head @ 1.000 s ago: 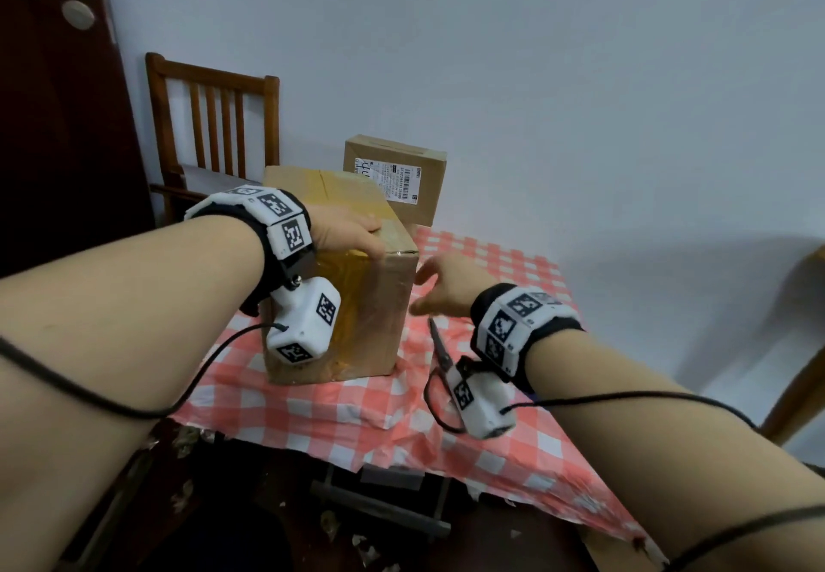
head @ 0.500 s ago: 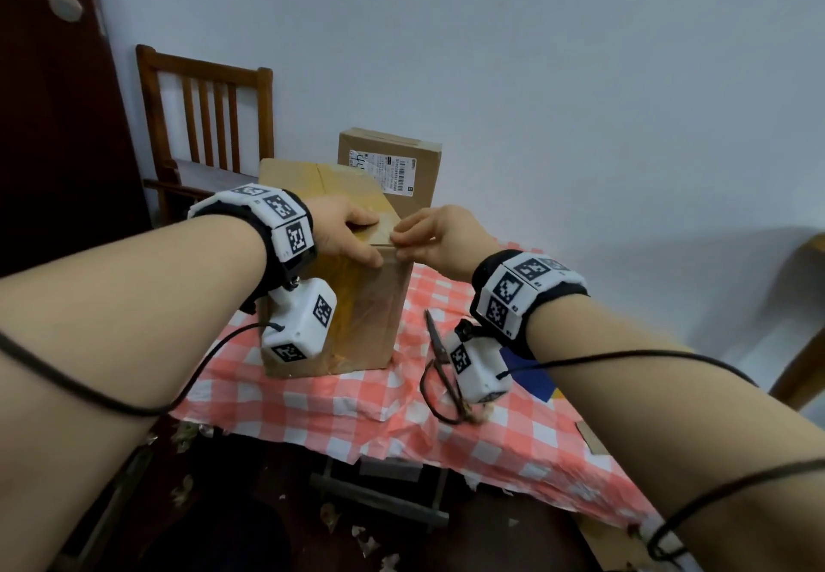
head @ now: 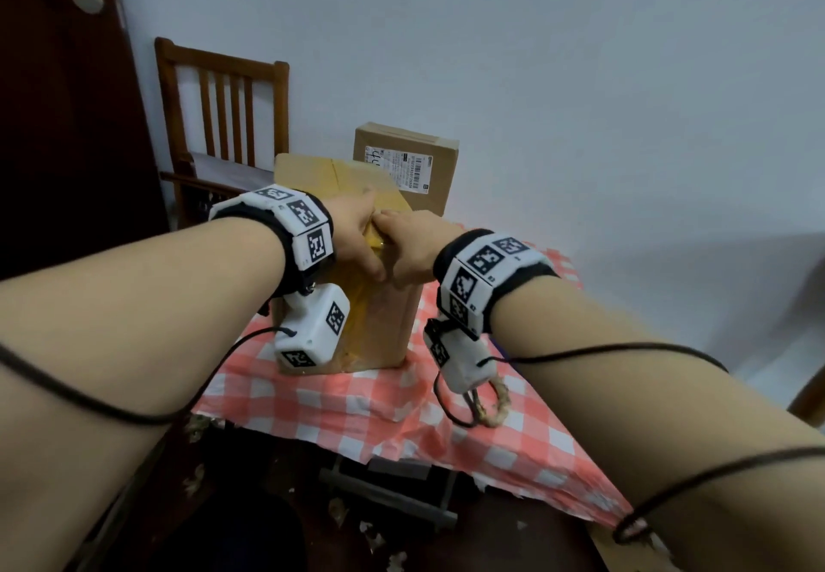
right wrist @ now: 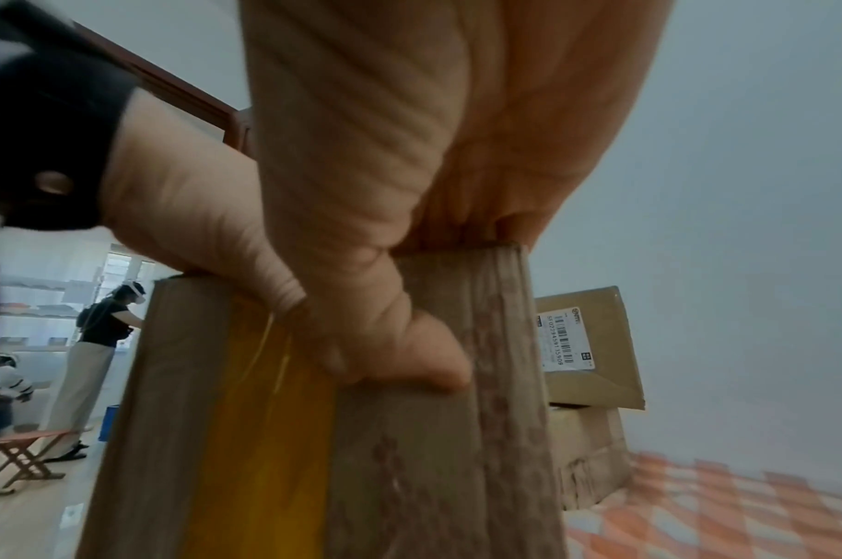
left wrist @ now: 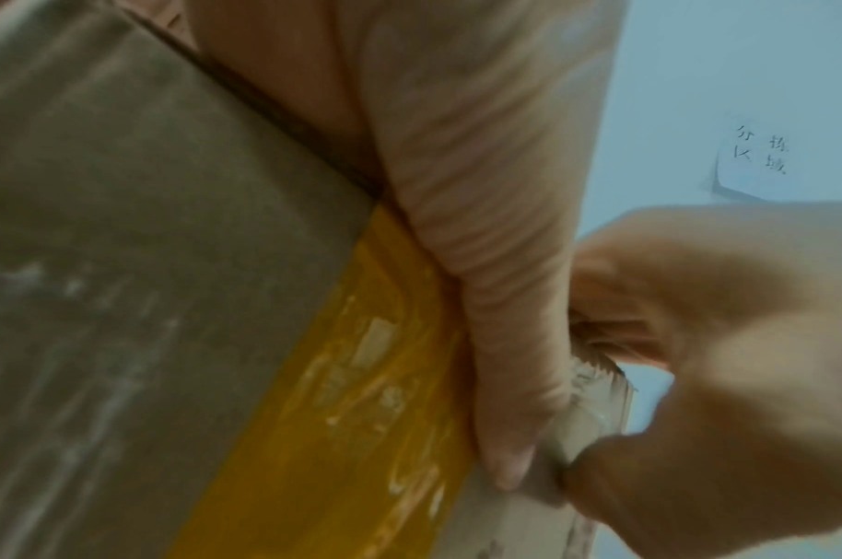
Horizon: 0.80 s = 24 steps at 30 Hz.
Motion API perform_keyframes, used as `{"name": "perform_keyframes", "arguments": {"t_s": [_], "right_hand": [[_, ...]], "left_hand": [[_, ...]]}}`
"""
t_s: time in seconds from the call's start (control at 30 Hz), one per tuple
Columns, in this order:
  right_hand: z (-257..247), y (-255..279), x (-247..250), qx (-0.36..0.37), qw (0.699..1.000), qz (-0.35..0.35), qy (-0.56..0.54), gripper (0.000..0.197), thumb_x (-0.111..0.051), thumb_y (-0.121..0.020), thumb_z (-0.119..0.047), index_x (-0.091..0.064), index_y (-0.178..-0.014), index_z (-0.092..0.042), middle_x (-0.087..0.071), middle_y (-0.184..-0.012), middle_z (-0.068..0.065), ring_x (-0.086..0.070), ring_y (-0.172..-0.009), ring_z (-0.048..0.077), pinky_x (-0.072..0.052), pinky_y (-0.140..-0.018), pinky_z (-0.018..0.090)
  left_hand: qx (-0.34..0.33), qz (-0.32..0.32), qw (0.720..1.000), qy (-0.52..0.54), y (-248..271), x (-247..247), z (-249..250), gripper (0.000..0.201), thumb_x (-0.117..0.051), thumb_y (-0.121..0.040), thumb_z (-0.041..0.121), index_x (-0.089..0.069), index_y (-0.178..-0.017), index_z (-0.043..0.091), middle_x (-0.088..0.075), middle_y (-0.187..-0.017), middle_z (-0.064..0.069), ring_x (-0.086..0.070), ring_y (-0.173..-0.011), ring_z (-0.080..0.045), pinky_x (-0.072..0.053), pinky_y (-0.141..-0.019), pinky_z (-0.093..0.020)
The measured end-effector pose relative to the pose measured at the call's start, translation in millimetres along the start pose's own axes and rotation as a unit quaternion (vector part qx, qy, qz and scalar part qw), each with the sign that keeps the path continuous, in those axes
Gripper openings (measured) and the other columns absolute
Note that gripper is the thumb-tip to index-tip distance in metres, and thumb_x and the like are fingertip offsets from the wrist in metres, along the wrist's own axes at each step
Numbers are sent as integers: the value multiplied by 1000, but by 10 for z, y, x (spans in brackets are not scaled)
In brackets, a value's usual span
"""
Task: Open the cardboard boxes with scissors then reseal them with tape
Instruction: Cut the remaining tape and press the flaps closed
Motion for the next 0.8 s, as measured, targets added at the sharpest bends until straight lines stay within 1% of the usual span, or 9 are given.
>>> {"name": "perform_keyframes", "arguments": {"t_s": [0.13,0.27,0.33,0.4,0.47,0.53,0.67,0.73,0.8], "right_hand": [[-69,-132,58,-29,999,-37,24,67,-77,-73,-28,-47,-131,-11,-60,-119,7,-58,-104,22,-46,-78,30],[-91,-69,22,-30,999,-7,40,71,-79,-74,-24,-44,-134,-9,-59,-122,9,-58,-110,26,-47,-82,31],[-90,-9,-14,-8,999,35,35,61,-76,-77,-21,-48,-130,-10,-61,-120,8,-59,-109,25,-45,-78,28],[-90,83,-32,2,996,80,50,42,-68,-84,-20,-55,-123,-12,-63,-114,7,-60,-105,24,-41,-74,27],[-95,186,-51,11,989,119,82,29,-58,-91,-21,-57,-118,-12,-63,-112,6,-59,-103,24,-34,-70,24],[-109,280,-71,30,986,134,97,28,-54,-94,-22,-56,-120,-12,-60,-116,6,-57,-106,23,-32,-71,24],[-133,174,-64,15,995,85,58,35,-63,-88,-19,-57,-121,-8,-60,-119,8,-57,-109,24,-42,-79,27],[-146,58,-7,-10,998,49,40,43,-68,-84,-17,-56,-124,-9,-61,-120,8,-59,-110,25,-44,-83,28],[-146,-13,62,-31,999,8,33,56,-70,-82,-15,-49,-133,-8,-60,-124,9,-57,-114,25,-44,-89,30]], "left_hand": [[5,-5,1000,6,5,7,-17,112,-84,-69,34,-11,-150,8,-46,-140,-12,-46,-124,-28,-42,-102,-40],[10,-10,1000,16,1,0,-7,114,-84,-68,33,-9,-151,9,-41,-144,-13,-43,-128,-30,-39,-104,-41],[16,-5,1000,24,5,-7,-25,115,-82,-71,31,-4,-153,11,-41,-145,-13,-42,-128,-30,-38,-101,-38],[17,-5,1000,21,-3,-10,-30,115,-81,-73,31,-2,-153,11,-39,-146,-14,-41,-129,-30,-37,-102,-37],[16,-7,1000,11,-13,-38,-23,111,-82,-71,33,-9,-152,10,-39,-146,-13,-42,-128,-30,-37,-102,-38],[0,-1,1000,-16,-32,-77,-6,109,-84,-67,39,-18,-149,8,-38,-146,-12,-42,-127,-30,-36,-102,-35],[-17,-2,998,-56,-78,-104,4,117,-85,-63,45,-17,-150,4,-33,-150,-13,-38,-132,-29,-33,-106,-33],[-17,-7,999,-45,-95,-98,-8,117,-87,-61,42,-19,-150,7,-40,-147,-10,-44,-128,-28,-38,-104,-35],[-11,-14,1000,-23,-90,-92,-26,113,-88,-61,36,-21,-149,11,-47,-140,-8,-48,-123,-27,-41,-100,-35]]}}
Point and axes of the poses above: each hand's wrist, its own y-axis away from the middle knuckle, its own x-axis out of the back of the hand, z = x × y, the point moved 2 cm from there along -y, towards the middle knuckle
